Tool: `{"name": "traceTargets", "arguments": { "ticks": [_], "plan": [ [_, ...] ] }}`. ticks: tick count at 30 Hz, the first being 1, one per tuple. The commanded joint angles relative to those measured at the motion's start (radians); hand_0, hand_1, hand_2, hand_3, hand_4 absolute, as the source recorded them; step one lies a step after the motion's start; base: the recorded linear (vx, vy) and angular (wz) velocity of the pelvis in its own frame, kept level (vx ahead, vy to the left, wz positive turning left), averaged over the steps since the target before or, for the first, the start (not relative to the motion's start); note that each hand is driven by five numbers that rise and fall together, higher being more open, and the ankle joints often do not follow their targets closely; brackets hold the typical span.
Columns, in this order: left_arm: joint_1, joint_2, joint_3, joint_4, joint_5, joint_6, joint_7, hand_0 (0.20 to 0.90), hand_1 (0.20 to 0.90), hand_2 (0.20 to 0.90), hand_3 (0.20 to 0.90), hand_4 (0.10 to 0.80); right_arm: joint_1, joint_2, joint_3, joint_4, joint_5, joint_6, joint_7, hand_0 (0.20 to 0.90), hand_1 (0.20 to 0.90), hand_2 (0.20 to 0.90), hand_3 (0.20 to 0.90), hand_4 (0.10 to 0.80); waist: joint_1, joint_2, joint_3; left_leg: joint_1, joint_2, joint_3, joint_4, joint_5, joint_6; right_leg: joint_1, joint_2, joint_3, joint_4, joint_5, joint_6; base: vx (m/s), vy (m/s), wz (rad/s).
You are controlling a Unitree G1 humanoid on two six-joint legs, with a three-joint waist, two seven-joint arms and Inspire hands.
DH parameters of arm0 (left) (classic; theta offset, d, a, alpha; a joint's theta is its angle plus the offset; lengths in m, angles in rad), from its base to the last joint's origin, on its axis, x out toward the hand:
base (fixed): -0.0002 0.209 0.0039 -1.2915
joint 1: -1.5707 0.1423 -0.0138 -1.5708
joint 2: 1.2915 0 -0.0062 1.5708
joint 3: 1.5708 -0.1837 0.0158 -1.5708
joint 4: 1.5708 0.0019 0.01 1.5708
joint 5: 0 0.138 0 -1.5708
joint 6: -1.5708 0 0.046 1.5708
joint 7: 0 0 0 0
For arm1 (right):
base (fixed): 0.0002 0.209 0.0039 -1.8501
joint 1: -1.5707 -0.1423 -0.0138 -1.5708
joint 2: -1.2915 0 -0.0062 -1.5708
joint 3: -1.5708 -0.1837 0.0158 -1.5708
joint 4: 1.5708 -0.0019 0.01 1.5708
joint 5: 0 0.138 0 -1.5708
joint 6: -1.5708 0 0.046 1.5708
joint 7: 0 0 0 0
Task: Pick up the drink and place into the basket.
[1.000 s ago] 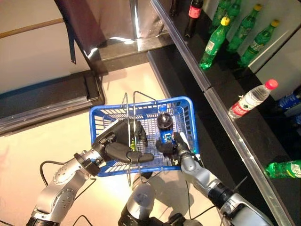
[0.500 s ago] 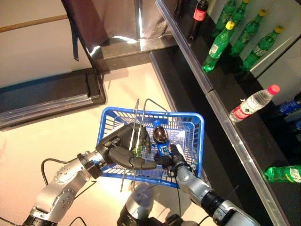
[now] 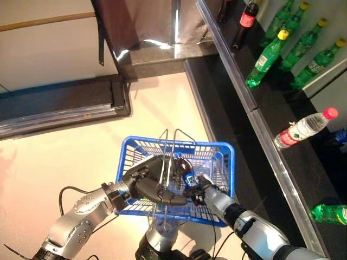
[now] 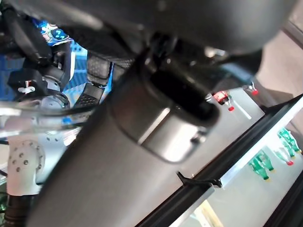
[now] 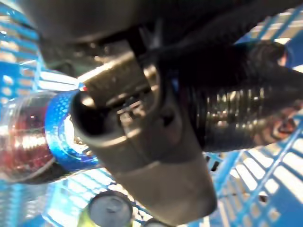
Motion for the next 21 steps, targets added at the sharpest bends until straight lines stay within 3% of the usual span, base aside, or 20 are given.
{"name": "traceTargets", "arguments": {
  "ticks": [1,7,9,10,11,21],
  "plan": [
    [-0.281,-0.147,0.116,-0.357,-0.189,-0.255,-0.072,0.300,0.300,0.300,0.200,0.100,0.041,-0.023,0.054,0.115,0.026,0.142,0.029,0.309,0.309,0.309,0.211,0.111,0.003,0.007,-0.094,-0.035,-0.034,0.032,0.058,-0.010,0.080,0.010,0.070,-0.020,-0.079,0.140,-0.088,0.000,0.000,0.00],
    [-0.313,-0.140,0.109,-0.367,-0.194,-0.234,-0.030,0.300,0.300,0.300,0.200,0.100,0.034,-0.026,0.040,0.175,0.039,0.181,0.127,0.309,0.309,0.309,0.211,0.111,0.008,0.003,-0.084,-0.033,-0.031,0.028,0.054,-0.007,0.083,0.007,0.070,-0.025,-0.067,0.135,-0.093,0.005,0.001,0.00],
    [-0.317,-0.140,0.111,-0.369,-0.197,-0.228,-0.027,0.300,0.300,0.300,0.200,0.100,0.035,-0.031,0.037,0.184,0.034,0.164,0.147,0.559,0.559,0.559,0.502,0.402,0.010,0.002,-0.083,-0.031,-0.030,0.027,0.054,-0.006,0.082,0.008,0.070,-0.026,-0.064,0.134,-0.093,0.016,0.005,0.01],
    [-0.315,-0.142,0.114,-0.371,-0.196,-0.226,-0.027,0.300,0.300,0.300,0.200,0.100,0.037,-0.034,0.032,0.184,0.042,0.159,0.141,0.796,0.796,0.796,0.779,0.679,0.010,0.001,-0.081,-0.029,-0.029,0.027,0.053,-0.006,0.083,0.008,0.069,-0.027,-0.061,0.133,-0.094,0.000,0.000,0.00],
    [-0.315,-0.143,0.117,-0.371,-0.198,-0.225,-0.025,0.300,0.300,0.300,0.200,0.100,0.037,-0.036,0.028,0.183,0.049,0.152,0.136,0.900,0.900,0.900,0.900,0.800,0.009,0.001,-0.080,-0.028,-0.028,0.027,0.053,-0.006,0.083,0.009,0.069,-0.027,-0.060,0.134,-0.094,0.023,0.009,0.05],
    [-0.307,-0.129,0.144,-0.368,-0.221,-0.242,0.013,0.300,0.300,0.300,0.200,0.100,0.033,-0.069,-0.024,0.099,0.157,0.027,0.039,0.900,0.900,0.900,0.900,0.800,0.001,-0.010,-0.063,-0.020,-0.022,0.035,0.048,-0.005,0.088,0.009,0.071,-0.029,-0.054,0.141,-0.087,0.005,0.006,0.02]
  ]
}}
